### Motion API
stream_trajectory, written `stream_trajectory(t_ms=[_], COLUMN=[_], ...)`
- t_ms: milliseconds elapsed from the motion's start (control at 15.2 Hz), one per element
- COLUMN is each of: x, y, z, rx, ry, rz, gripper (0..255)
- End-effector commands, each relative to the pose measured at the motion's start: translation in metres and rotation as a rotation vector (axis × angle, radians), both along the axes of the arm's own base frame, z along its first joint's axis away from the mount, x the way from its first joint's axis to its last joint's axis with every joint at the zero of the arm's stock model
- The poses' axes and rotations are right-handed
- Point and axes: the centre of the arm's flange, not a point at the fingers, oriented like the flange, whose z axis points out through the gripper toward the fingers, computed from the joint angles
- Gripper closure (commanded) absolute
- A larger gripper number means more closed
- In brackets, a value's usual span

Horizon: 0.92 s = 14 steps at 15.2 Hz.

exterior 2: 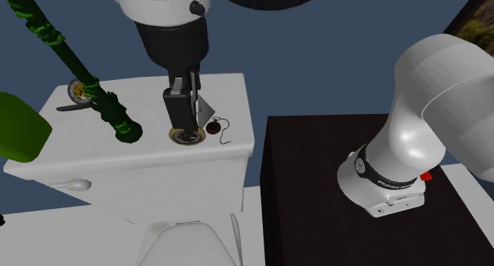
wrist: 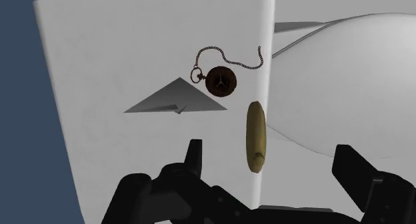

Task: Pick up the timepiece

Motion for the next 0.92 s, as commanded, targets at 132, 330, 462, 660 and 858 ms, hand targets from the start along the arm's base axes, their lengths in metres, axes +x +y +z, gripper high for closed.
stream_trajectory(t_ms=[132, 330, 462, 660, 858], x=[0.020, 0.020, 0.020, 0.020, 0.021], y=[0.000, 0.000, 0.000, 0.000, 0.001], z=[-0.034, -0.050, -0.060, -0.069, -0.069], rx=[0.011, 0.011, 0.011, 0.011, 0.011], ry=[-0.002, -0.002, -0.002, -0.002, -0.002], rz=[0.020, 0.020, 0.020, 0.020, 0.020], gripper=[0, 0, 0, 0, 255])
